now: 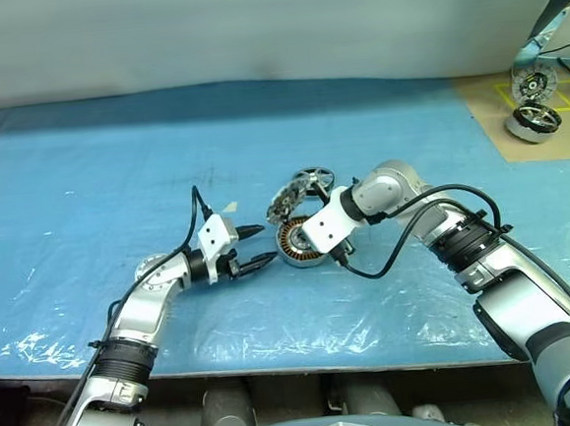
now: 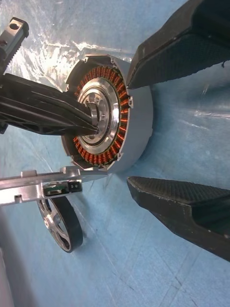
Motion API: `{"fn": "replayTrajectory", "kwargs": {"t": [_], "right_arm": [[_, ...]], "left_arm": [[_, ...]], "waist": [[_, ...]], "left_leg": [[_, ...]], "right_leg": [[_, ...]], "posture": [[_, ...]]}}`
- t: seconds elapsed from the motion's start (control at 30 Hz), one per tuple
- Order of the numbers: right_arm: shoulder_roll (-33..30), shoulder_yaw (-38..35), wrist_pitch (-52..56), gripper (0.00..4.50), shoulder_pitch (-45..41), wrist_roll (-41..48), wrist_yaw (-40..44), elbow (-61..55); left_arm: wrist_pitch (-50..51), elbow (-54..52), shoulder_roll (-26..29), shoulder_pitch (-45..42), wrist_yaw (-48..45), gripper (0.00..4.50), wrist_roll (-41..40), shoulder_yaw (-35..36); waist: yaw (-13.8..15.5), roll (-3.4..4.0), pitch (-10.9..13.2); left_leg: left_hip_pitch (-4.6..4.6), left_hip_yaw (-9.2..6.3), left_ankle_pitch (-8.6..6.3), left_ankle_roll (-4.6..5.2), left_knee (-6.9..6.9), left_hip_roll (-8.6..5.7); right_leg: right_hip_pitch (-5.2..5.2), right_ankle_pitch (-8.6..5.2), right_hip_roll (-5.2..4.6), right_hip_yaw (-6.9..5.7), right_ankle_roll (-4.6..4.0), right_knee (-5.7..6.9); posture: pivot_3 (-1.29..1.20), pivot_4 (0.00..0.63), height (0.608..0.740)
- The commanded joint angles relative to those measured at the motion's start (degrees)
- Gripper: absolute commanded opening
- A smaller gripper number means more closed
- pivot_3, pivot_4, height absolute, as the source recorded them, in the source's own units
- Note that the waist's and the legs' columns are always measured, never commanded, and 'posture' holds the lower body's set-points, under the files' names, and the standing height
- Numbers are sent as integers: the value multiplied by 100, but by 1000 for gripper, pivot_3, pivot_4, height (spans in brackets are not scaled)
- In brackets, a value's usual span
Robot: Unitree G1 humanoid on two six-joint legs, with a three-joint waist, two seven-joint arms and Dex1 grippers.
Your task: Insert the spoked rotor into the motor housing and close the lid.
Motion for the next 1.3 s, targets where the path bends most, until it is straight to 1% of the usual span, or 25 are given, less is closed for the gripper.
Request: {"fn": "replayTrajectory", "kwargs": {"t": [0.03,0.3,0.43,0.7,0.8,0.9,1.0,1.3], "right_arm": [[-30,38,12,26,39,41,107,-108],[8,-133,-51,26,-108,293,107,-100],[1,-203,-121,26,-339,498,287,-186],[-74,-102,-418,26,-619,475,428,-154],[-149,-8,-745,26,-668,283,397,-122],[-236,188,-1286,26,-741,-100,236,-20],[-255,306,-1539,26,-740,-279,188,-26],[-189,557,-2236,26,-981,-834,-218,359]], "left_arm": [[21,-220,46,-6,4,3023,-104,95],[159,-358,14,-16,65,3023,-92,54],[281,-485,-17,-39,113,3023,-79,15],[378,-581,-35,-54,137,3023,-83,1],[455,-695,-23,-31,154,3023,-98,7],[587,-889,-15,10,194,3023,-108,-1],[672,-973,-18,15,219,3023,-102,-7],[516,-685,-22,-39,156,3023,-74,23]], "waist": [[0,0,0],[1,0,0],[-4,0,0],[2,0,1],[2,0,1],[2,0,1],[-2,0,1],[-9,0,1]], "left_leg": [[-1,0,0,0,0,0],[-3,0,2,3,0,0],[-3,0,2,4,-3,0],[-5,0,7,12,-3,0],[-6,0,8,13,-3,0],[-6,0,7,12,-2,0],[-5,0,6,10,-2,0],[-6,0,8,13,-1,-1]], "right_leg": [[0,0,0,0,0,-1],[0,0,0,0,0,-2],[-2,0,0,0,0,-4],[-2,0,0,-1,0,-5],[-2,0,0,-1,0,-6],[-2,0,0,-1,0,-5],[-2,0,0,-1,0,-5],[-2,0,0,-1,0,-4]], "posture": [[0,150,740],[0,150,740],[0,150,740],[0,150,740],[0,150,740],[0,150,740],[0,150,740],[0,150,740]]}}
